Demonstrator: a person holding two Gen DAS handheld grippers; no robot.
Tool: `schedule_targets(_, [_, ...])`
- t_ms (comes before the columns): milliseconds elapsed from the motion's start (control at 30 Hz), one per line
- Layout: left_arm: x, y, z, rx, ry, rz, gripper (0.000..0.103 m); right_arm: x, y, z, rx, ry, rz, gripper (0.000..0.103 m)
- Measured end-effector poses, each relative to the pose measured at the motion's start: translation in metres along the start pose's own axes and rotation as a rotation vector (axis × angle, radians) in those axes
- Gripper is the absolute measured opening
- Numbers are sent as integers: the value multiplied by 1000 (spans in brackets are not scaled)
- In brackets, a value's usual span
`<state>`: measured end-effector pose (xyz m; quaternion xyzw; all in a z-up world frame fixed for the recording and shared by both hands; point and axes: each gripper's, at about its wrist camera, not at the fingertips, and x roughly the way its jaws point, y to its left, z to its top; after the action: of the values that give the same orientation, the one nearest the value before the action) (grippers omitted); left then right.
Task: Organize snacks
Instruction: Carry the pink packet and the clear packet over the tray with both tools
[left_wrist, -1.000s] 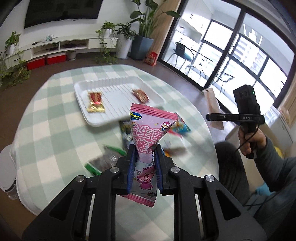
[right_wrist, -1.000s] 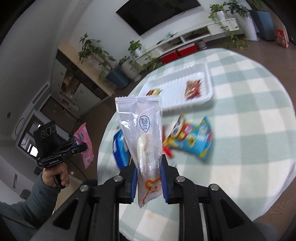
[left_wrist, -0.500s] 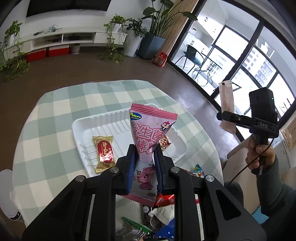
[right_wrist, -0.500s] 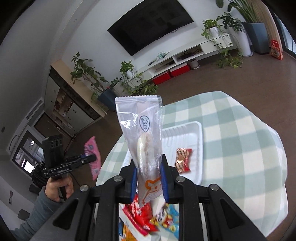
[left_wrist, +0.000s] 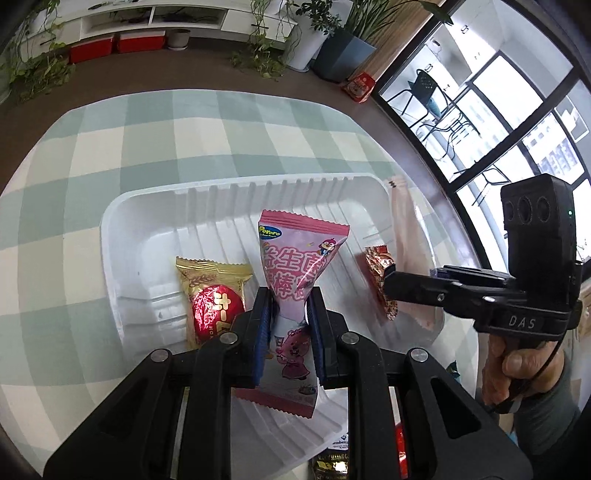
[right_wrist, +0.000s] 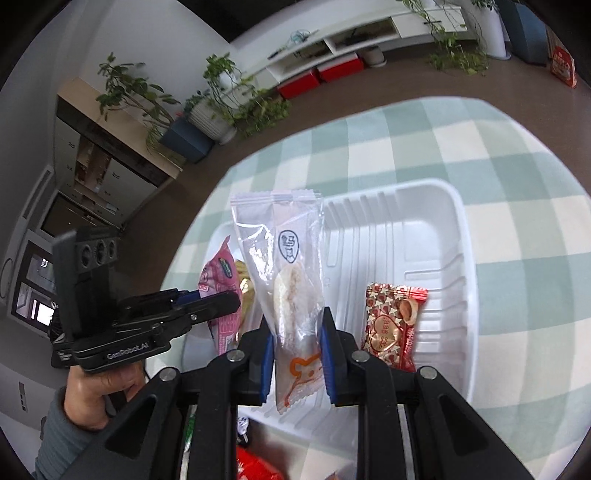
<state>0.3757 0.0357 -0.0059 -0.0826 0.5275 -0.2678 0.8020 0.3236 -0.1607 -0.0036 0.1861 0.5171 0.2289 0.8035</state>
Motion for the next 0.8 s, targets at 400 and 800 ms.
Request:
schedule_targets(400, [31, -7, -1, 37, 33, 53, 18, 29, -7, -5, -1, 46, -88, 24])
schedule_targets(800, [31, -11, -2, 37, 23, 66, 19, 38, -6, -3, 18, 57, -91, 27])
